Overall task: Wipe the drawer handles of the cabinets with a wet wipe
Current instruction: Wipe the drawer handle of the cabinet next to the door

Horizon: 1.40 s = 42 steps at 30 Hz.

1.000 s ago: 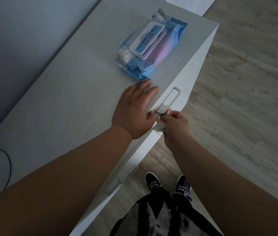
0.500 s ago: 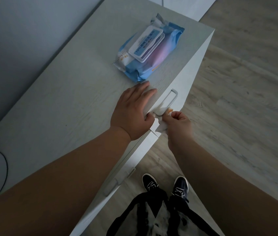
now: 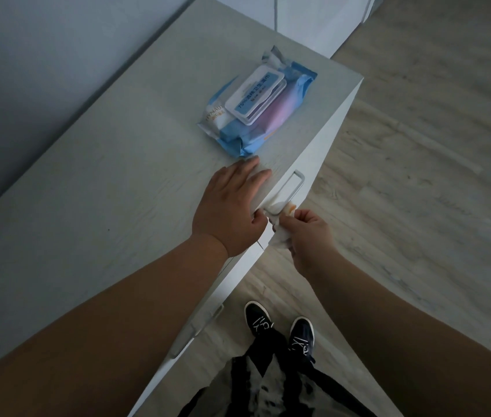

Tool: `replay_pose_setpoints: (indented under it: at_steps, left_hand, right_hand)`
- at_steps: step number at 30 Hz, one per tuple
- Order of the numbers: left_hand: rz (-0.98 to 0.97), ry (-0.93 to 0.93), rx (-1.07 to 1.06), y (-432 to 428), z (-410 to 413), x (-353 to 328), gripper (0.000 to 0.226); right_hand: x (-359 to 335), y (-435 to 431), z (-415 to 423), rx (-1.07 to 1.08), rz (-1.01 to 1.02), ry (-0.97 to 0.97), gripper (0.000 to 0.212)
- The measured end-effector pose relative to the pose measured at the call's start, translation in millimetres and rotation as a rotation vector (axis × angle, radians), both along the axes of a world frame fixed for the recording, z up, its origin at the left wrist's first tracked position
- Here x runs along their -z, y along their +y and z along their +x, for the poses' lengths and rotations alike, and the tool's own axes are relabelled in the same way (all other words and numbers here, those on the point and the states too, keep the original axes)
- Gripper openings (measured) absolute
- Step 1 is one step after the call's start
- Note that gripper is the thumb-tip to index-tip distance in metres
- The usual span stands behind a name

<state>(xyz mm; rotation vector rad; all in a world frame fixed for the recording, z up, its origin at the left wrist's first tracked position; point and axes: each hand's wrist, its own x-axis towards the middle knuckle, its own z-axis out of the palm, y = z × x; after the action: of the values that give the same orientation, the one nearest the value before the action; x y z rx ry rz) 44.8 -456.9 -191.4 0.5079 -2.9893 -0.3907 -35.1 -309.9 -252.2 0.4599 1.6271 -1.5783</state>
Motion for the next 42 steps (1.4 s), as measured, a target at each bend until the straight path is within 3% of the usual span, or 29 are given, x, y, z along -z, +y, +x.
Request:
replay_pose_setpoints:
  at_steps: [8, 18, 29, 34, 42]
  left_hand:
    - [-0.010, -0.014, 0.023, -3, 1, 2, 0.072]
    - [-0.021, -0.069, 0.032, 0, 3, -1, 0.073]
    - [-0.148, -0.058, 0.045, 5, 1, -1, 0.075]
    - [-0.157, 0.011, -0.045, 17, -6, 1, 0.071]
    - [-0.218, -0.075, -0.046, 15, -37, -1, 0.071]
  right_hand:
    - [-12, 1, -13, -0.043, -0.040, 0.064, 0.013]
    - [-13, -1, -26, -0.058, 0.063, 0.164, 0.015]
    - [-4, 8, -45, -0.181, 0.024, 0.131, 0.011]
    - [-12, 9, -59, -0.237, -0.010, 0.052, 0.012]
    - [-17, 8, -97, -0.279, -0.015, 0.075, 0.008]
